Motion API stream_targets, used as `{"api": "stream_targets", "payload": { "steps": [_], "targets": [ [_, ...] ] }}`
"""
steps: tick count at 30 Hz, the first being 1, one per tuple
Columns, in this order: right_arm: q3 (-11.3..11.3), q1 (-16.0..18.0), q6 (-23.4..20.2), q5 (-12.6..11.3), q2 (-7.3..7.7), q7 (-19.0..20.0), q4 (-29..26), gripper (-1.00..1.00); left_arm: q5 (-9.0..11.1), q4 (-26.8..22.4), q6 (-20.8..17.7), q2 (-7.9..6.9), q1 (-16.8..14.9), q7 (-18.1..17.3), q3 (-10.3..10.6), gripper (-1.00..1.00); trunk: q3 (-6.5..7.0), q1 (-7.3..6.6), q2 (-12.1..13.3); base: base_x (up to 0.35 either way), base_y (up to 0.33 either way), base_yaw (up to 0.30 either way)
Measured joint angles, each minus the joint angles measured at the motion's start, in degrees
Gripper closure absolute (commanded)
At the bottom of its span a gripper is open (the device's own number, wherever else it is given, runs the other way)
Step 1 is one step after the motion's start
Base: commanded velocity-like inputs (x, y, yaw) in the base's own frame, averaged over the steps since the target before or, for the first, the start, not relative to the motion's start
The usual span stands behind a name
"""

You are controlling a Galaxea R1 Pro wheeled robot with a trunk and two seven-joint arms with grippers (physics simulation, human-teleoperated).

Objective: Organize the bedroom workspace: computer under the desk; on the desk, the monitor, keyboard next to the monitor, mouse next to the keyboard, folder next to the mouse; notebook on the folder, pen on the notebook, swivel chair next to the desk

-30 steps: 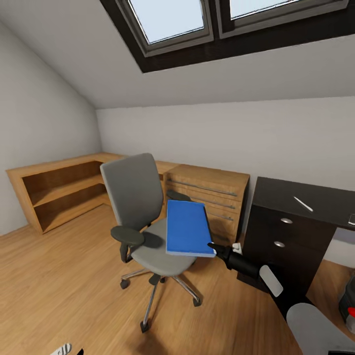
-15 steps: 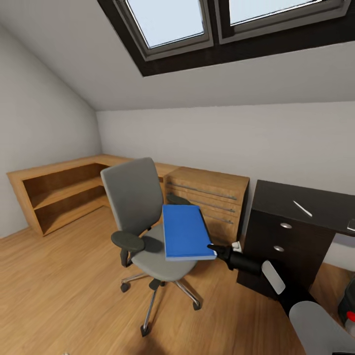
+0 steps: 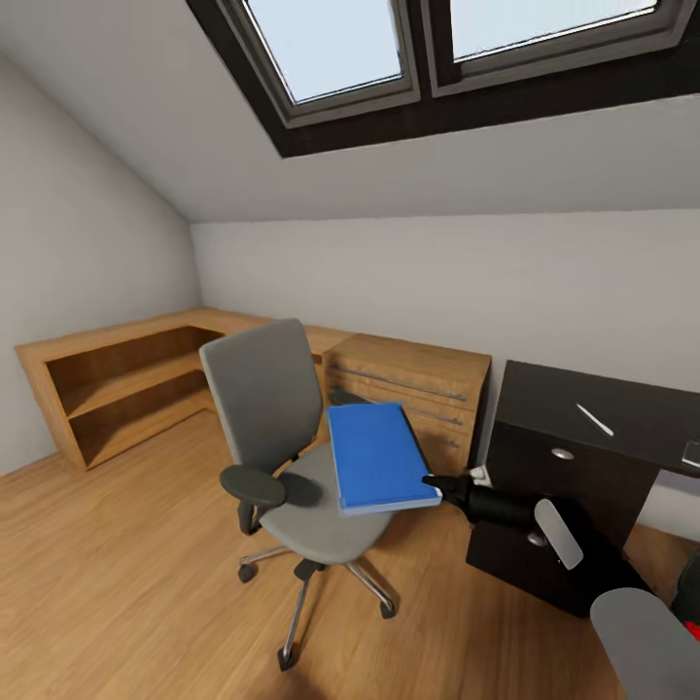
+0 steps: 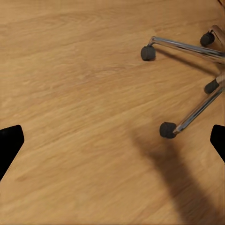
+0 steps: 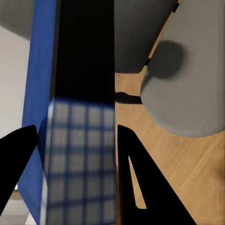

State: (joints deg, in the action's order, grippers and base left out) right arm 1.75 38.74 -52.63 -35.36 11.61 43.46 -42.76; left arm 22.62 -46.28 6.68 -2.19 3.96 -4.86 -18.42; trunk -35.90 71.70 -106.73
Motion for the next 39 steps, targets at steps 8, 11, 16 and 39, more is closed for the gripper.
{"api": "stream_targets", "payload": {
  "steps": [8, 11, 16, 39],
  "targets": [
    [0.8, 0.0, -0.4, -0.6, 2.28, 0.2, -0.8, 1.00, -1.3, 0.2, 0.4, 0.07, 0.0, 0.1, 1.2, -1.00, 1.44, -1.76, 3.2, 0.000, 0.000, -0.001],
    [1.3, 0.0, -0.4, -0.7, 2.39, 0.3, -0.9, 1.00, -1.4, 0.3, 0.5, 0.08, 0.0, 0.1, 1.3, -1.00, 1.98, -2.42, 4.4, 0.000, 0.000, -0.053],
    [1.6, 0.0, -0.5, -0.8, 2.41, 0.3, -1.0, 1.00, -1.6, 0.8, 0.5, 0.08, 0.0, 0.1, 1.4, -1.00, 2.87, -3.52, 6.4, 0.000, 0.000, -0.188],
    [1.5, -0.2, -0.4, -0.7, 2.38, 0.4, -7.8, 1.00, -1.5, 5.4, 9.2, 0.14, 0.0, 0.2, 1.4, -1.00, 6.33, -8.57, 15.6, 0.000, 0.000, -0.255]
  ]
}}
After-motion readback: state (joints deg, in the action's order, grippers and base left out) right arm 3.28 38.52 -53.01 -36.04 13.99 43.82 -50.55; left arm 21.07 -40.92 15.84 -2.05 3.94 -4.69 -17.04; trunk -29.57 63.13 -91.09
